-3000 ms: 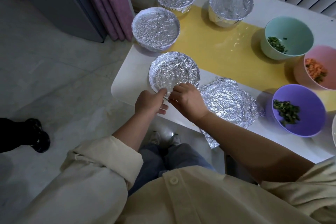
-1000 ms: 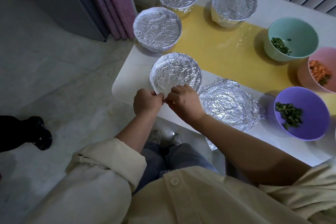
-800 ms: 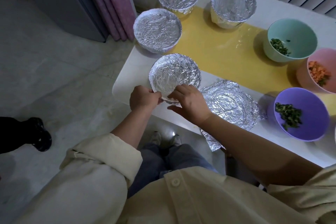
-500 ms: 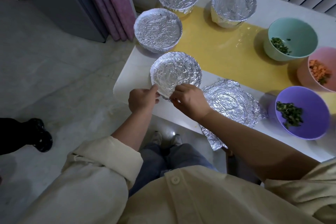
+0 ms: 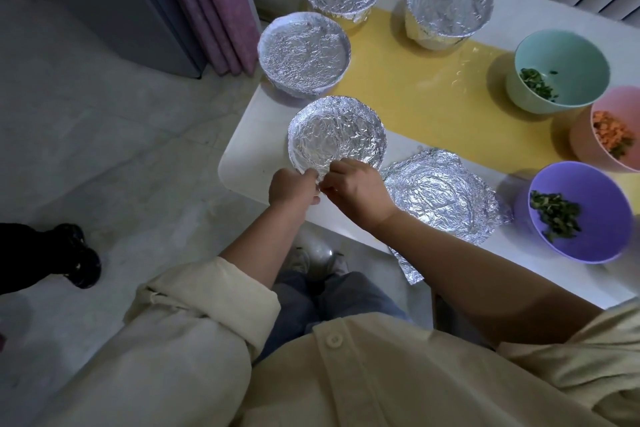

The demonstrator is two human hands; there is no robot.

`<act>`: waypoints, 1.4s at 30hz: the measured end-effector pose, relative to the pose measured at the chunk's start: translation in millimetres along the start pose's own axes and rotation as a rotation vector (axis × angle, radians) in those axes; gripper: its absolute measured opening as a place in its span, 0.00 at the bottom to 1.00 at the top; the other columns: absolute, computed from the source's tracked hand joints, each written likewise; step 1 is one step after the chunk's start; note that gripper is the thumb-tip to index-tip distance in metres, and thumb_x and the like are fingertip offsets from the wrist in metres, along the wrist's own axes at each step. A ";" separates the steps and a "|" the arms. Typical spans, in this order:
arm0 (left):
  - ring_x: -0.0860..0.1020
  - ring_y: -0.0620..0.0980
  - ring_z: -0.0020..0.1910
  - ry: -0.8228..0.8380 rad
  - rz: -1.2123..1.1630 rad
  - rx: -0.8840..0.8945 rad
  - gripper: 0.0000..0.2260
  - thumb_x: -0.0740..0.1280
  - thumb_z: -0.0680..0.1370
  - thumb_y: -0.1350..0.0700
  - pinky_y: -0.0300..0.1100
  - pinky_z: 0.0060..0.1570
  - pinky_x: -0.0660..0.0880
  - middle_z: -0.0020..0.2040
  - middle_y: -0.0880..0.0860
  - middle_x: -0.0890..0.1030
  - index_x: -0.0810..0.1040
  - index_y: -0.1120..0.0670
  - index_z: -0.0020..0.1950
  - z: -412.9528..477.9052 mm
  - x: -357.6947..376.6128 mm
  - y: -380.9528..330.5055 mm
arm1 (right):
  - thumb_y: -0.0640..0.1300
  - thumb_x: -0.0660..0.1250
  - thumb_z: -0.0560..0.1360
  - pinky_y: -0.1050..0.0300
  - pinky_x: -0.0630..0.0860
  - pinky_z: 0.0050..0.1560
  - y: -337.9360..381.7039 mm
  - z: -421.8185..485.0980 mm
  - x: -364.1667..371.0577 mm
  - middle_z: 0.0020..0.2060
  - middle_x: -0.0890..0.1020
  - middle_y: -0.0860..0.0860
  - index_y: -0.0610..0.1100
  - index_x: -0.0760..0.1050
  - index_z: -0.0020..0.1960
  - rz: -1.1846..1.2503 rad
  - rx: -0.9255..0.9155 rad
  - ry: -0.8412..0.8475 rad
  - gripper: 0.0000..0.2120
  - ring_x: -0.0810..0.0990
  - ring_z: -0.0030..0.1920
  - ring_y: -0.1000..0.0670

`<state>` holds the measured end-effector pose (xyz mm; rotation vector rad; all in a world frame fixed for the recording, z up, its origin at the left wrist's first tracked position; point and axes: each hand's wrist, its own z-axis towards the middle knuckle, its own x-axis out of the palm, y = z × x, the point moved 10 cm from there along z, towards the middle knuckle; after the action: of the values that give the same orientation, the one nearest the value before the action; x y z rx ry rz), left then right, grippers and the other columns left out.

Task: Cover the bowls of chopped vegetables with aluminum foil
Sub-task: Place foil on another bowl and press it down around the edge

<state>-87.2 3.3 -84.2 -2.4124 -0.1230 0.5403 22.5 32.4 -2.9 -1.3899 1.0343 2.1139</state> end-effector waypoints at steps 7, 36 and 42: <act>0.85 0.58 0.36 0.022 0.083 0.040 0.09 0.61 0.75 0.63 0.47 0.43 0.81 0.39 0.61 0.84 0.78 0.65 0.48 0.0 3.3 -8.7 | 0.39 0.69 0.70 0.57 0.69 0.28 2.1 0.1 -2.2 0.30 0.75 0.47 0.42 0.78 0.32 0.012 0.004 -0.020 0.08 0.76 0.32 0.43; 0.85 0.61 0.41 0.001 0.058 0.055 0.12 0.62 0.70 0.53 0.53 0.48 0.81 0.36 0.61 0.85 0.78 0.58 0.32 -2.4 7.2 6.7 | 0.36 0.70 0.69 0.56 0.71 0.28 -1.9 -6.2 -2.7 0.31 0.76 0.47 0.41 0.77 0.32 0.046 0.006 -0.029 0.08 0.76 0.34 0.43; 0.82 0.55 0.31 0.020 0.026 0.037 0.11 0.61 0.77 0.61 0.42 0.34 0.77 0.32 0.58 0.80 0.76 0.61 0.36 0.1 7.4 3.0 | 0.40 0.64 0.71 0.57 0.70 0.26 -2.9 -5.3 -6.3 0.30 0.75 0.47 0.41 0.76 0.31 0.053 0.031 -0.055 0.10 0.76 0.32 0.43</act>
<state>-80.6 2.7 -88.8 -2.3859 -0.0731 0.5261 30.3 30.6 0.6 -1.2960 1.0888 2.1515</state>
